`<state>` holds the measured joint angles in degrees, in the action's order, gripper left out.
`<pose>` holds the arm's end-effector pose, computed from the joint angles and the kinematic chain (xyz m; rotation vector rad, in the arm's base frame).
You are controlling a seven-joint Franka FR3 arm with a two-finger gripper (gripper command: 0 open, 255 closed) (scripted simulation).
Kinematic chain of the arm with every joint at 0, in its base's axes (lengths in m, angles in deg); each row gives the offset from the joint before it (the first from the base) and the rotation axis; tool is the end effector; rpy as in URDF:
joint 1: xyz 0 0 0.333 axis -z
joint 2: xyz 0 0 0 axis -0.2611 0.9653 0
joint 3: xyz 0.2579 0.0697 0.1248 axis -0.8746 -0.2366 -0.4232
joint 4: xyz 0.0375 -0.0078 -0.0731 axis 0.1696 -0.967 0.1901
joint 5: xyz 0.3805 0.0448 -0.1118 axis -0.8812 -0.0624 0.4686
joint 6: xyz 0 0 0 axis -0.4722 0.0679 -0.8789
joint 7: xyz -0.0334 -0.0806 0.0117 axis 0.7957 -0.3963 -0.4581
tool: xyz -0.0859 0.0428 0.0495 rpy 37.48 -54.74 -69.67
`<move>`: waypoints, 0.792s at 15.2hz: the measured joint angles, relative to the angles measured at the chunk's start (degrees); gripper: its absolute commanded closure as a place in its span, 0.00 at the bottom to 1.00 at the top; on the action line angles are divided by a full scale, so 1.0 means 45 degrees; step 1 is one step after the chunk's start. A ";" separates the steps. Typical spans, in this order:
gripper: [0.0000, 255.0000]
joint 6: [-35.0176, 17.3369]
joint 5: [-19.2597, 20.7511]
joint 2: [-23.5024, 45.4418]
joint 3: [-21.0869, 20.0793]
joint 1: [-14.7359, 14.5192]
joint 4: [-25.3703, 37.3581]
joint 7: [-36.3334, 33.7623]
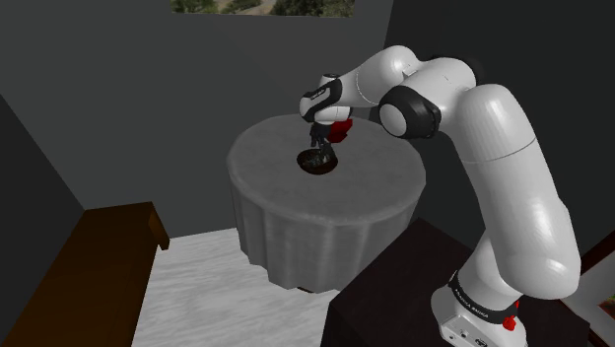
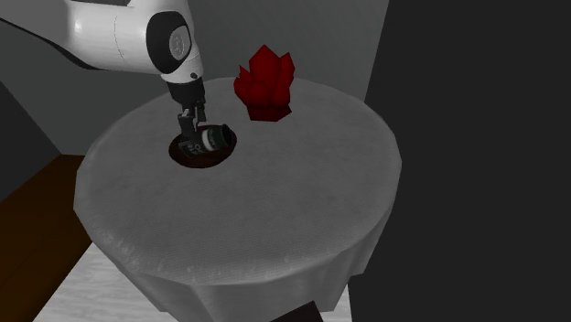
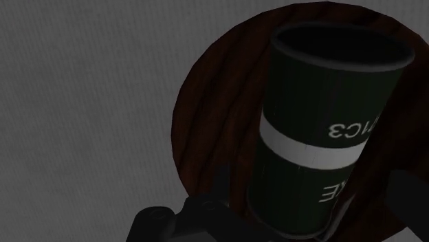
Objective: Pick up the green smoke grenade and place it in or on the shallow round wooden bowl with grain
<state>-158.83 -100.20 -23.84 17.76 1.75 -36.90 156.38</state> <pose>0.6846 -0.1410 0.2442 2.5025 1.7831 0.1656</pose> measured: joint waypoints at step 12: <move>0.00 0.0889 0.0570 -0.1100 0.0491 -0.0356 -0.0162 -0.0296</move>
